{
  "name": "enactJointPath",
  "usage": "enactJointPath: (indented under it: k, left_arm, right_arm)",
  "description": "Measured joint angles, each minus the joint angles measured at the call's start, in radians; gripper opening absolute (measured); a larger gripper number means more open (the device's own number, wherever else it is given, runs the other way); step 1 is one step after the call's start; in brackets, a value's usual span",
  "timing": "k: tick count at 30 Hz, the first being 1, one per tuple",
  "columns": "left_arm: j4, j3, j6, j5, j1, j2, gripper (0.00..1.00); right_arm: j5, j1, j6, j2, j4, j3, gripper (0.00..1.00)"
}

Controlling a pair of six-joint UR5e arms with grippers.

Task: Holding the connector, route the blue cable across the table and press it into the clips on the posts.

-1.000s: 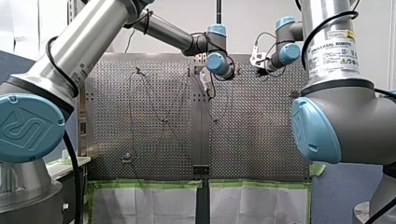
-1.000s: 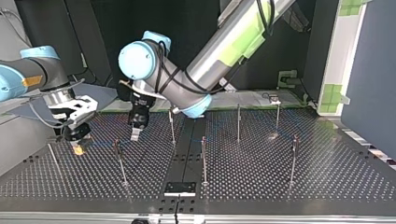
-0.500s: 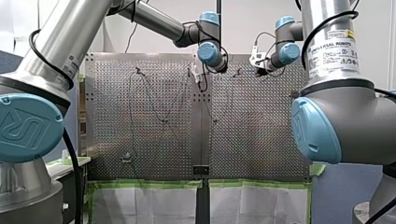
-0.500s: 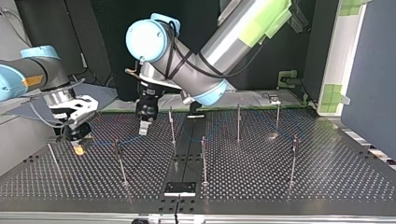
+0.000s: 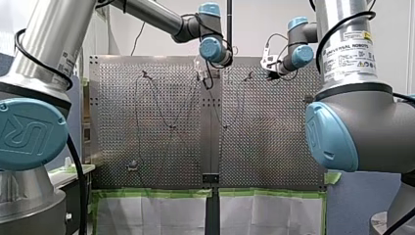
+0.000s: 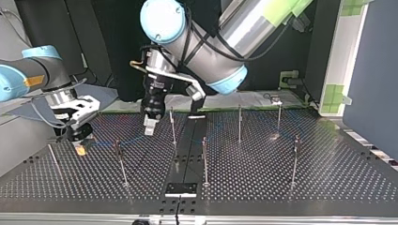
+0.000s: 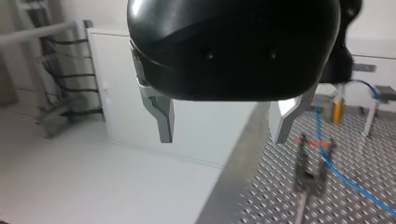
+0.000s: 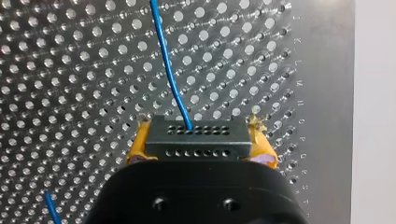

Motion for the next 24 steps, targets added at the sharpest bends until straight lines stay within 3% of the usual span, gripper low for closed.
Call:
enactJointPath:
  k: [10, 18, 24]
  left_arm:
    - [0.084, -0.084, -0.008, -0.002, -0.008, 0.084, 1.00]
    - [0.154, -0.154, -0.044, -0.002, -0.012, 0.154, 1.00]
    - [0.204, -0.204, -0.039, -0.002, -0.012, 0.149, 1.00]
  right_arm:
    - [0.000, 0.003, 0.000, -0.001, 0.001, 0.000, 0.00]
    - [0.000, 0.006, -0.001, 0.000, 0.001, 0.000, 0.00]
    - [0.002, 0.011, -0.007, 0.000, 0.001, 0.000, 0.00]
